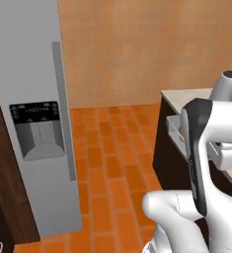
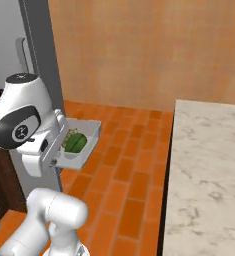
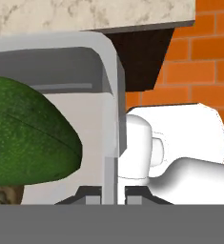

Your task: Take the meat container that has the fish and place it on the second highest rack of the freezer. Then take the vegetable container that has the onion and avocado and place it on the highest rack of the freezer.

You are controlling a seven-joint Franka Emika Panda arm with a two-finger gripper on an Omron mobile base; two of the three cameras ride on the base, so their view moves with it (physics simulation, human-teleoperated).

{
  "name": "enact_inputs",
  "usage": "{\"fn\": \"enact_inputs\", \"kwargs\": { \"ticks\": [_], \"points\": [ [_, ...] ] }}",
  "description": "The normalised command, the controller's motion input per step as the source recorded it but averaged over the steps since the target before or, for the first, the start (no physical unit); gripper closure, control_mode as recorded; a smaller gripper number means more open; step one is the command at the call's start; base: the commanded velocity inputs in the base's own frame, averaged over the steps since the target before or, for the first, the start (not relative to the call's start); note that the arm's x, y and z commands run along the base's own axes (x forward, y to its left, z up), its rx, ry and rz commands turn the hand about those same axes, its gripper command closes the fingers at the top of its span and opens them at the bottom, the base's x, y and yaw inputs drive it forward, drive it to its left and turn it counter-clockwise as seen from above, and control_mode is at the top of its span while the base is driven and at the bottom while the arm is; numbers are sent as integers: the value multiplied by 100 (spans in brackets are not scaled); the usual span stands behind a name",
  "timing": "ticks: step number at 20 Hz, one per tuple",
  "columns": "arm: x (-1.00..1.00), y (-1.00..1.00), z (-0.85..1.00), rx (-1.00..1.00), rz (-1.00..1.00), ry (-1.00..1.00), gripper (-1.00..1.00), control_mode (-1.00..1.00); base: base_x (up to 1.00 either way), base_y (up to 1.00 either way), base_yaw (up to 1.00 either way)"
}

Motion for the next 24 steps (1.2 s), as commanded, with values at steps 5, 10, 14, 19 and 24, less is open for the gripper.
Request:
{"fn": "enact_inputs", "kwargs": {
  "ticks": [5,10,14,19,24],
  "points": [
    [0,0,0,0,0,0,100,100,100,-31,0],
    [0,0,0,0,0,0,100,100,100,-32,0],
    [0,0,0,0,0,0,100,100,100,-36,0],
    [0,0,0,0,0,0,100,100,100,-37,0],
    [0,0,0,0,0,0,100,100,100,-31,1]
  ]
}}
